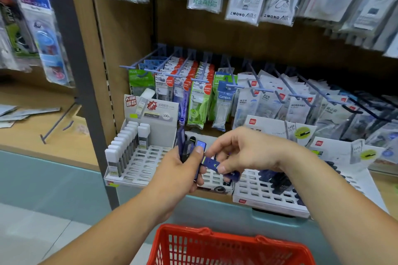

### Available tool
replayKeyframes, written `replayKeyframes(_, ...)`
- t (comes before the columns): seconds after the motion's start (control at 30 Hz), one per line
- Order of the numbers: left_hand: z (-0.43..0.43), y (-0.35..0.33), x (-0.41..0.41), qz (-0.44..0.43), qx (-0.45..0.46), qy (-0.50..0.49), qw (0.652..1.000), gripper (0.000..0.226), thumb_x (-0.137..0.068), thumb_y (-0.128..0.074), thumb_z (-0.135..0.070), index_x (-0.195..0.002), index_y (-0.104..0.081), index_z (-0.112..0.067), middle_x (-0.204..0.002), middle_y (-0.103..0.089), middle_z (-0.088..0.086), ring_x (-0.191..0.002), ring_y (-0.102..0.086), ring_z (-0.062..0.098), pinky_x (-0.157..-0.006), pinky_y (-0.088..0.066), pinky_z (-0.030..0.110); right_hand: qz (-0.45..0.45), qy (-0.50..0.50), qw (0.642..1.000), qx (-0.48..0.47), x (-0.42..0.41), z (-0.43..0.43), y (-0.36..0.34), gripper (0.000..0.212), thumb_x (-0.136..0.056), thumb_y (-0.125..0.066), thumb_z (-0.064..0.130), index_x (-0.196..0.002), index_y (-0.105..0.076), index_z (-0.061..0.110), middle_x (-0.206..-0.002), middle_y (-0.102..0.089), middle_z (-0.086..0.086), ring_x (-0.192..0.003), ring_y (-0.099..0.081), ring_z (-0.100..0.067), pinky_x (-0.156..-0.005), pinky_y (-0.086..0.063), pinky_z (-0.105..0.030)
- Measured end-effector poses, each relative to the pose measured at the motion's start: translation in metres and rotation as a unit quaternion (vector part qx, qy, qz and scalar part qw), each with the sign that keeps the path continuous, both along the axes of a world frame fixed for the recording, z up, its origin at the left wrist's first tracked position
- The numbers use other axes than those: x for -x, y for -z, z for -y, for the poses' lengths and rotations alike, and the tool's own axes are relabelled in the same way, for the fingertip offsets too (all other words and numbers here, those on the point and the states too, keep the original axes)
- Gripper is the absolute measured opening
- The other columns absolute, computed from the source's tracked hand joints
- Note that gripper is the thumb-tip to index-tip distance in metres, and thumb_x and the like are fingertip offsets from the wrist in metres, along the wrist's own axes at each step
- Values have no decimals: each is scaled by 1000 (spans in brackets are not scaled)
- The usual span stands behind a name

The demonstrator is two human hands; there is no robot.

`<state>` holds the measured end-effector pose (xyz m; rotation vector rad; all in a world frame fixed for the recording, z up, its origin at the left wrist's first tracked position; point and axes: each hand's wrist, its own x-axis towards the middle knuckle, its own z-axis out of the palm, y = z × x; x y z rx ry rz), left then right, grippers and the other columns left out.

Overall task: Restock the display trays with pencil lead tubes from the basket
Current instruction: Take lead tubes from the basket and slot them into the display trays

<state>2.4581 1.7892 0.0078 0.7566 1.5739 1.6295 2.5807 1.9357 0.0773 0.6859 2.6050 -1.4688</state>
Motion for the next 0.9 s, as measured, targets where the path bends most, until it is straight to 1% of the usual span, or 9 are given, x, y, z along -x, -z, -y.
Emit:
replayKeyframes(0.07,2,-1,3,2,2,-5,1000,30,-107,-52,-32,-94,-61,-6,-65,-60,2,-52,-54,12,-46,-39,24,-22,18,999,46,-3,-2,-4,49,-92,-65,-13,-133,-62,13,-91,-58,-17,-80,-73,-45,-74,-61,-54)
replayKeyframes(0.13,7,0,7,4,19,3,1000,33,-108,-51,-32,-91,-59,-5,-62,-59,2,-48,-52,11,-44,-38,24,-62,60,994,64,-6,-6,-7,55,-93,-62,-14,-135,-61,20,-93,-50,-14,-84,-74,-47,-73,-62,-50)
replayKeyframes(0.2,10,2,7,16,41,25,999,32,-108,-51,-31,-93,-59,-4,-63,-60,4,-47,-52,12,-45,-39,25,-109,108,988,34,-5,-11,-7,44,-91,-67,-11,-123,-68,18,-89,-53,-14,-81,-75,-36,-78,-63,-51)
replayKeyframes(0.27,12,5,6,24,54,41,997,30,-107,-53,-32,-99,-60,-3,-67,-63,4,-51,-53,14,-47,-40,28,-152,155,976,-5,-2,-16,-1,27,-88,-75,-2,-110,-71,14,-84,-66,-20,-77,-74,-29,-79,-63,-53)
replayKeyframes(0.4,12,10,7,16,64,41,997,29,-107,-53,-32,-101,-60,-4,-68,-63,4,-53,-54,15,-48,-40,29,-195,220,954,-61,8,-24,18,13,-88,-78,4,-96,-76,13,-80,-75,-9,-82,-76,-34,-66,-64,-49)
replayKeyframes(0.5,12,12,7,11,68,38,997,27,-107,-53,-31,-100,-60,-6,-67,-63,4,-53,-54,15,-48,-40,29,-171,237,951,-97,17,-28,32,13,-85,-81,5,-92,-77,15,-82,-72,-3,-67,-73,-17,-58,-60,-34)
replayKeyframes(0.57,11,13,7,7,72,38,997,27,-107,-53,-32,-98,-59,-7,-68,-63,4,-54,-54,15,-48,-41,29,-141,229,951,-154,21,-33,41,19,-82,-85,10,-85,-78,28,-83,-75,1,-62,-67,-4,-62,-58,-31)
replayKeyframes(0.67,10,15,7,-7,78,41,996,28,-107,-53,-32,-97,-59,-7,-67,-63,4,-52,-54,15,-48,-41,28,-89,214,945,-231,22,-39,53,24,-77,-88,19,-76,-73,38,-76,-73,11,-74,-68,-7,-77,-60,-36)
replayKeyframes(0.9,9,19,6,-37,88,48,994,27,-107,-52,-31,-97,-57,-7,-66,-63,3,-53,-54,16,-48,-42,28,-77,222,924,-301,21,-38,67,30,-81,-85,24,-71,-61,39,-77,-64,15,-75,-60,-8,-74,-56,-35)
